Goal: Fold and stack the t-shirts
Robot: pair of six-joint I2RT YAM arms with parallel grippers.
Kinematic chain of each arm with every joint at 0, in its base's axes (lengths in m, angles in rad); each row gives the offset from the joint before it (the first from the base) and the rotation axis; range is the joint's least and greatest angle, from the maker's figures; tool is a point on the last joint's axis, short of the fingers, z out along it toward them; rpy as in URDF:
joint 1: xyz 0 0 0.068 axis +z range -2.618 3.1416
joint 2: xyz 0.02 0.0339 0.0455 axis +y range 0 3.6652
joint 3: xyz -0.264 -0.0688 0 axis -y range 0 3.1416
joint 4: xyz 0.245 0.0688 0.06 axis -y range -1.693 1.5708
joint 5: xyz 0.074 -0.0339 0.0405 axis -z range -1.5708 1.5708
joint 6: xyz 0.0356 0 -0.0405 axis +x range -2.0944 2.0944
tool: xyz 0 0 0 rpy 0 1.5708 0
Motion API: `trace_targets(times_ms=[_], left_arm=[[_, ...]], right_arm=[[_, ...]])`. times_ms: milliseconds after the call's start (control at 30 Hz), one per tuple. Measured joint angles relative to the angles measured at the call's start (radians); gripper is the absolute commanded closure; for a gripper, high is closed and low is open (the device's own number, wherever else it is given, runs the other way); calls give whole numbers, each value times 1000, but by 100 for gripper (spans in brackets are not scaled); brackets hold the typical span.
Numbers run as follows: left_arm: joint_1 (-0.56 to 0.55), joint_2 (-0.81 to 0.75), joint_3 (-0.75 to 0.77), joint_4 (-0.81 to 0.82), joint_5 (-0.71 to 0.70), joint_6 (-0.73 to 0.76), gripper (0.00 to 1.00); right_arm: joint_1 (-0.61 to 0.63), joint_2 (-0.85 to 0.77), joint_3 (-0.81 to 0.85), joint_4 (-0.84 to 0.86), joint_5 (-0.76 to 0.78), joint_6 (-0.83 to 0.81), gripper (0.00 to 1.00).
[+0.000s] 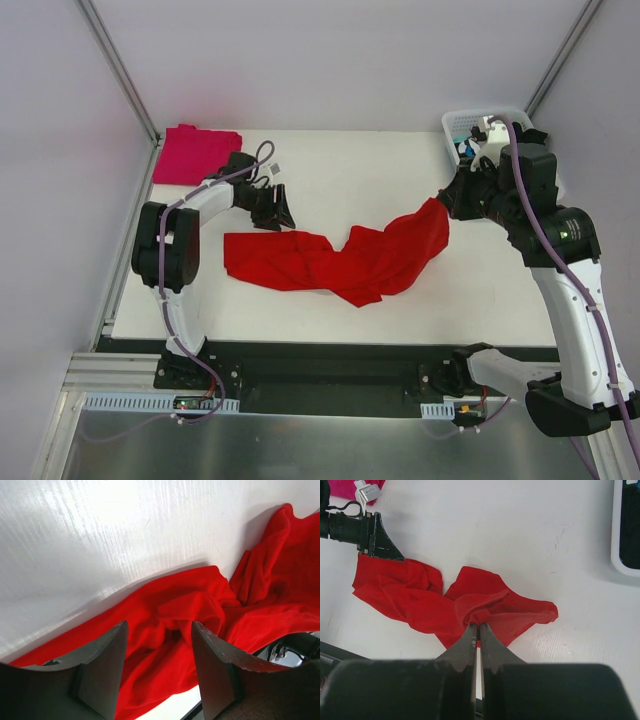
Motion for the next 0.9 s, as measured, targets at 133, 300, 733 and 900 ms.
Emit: trace_targets(times_ms=[133,300,733,900], left_arm=[[13,0,0,30,11,-13,47],[12,0,-2,74,54,-42,46],[6,14,-49,144,90,-83,47],[-7,26,-51,157,90,-95,51]], right_arm=[[0,0,0,-3,0,0,99],[0,0,0,-4,0,-1,99],[0,0,0,-11,0,-2,99],[0,-2,0,-11,0,-2,99]])
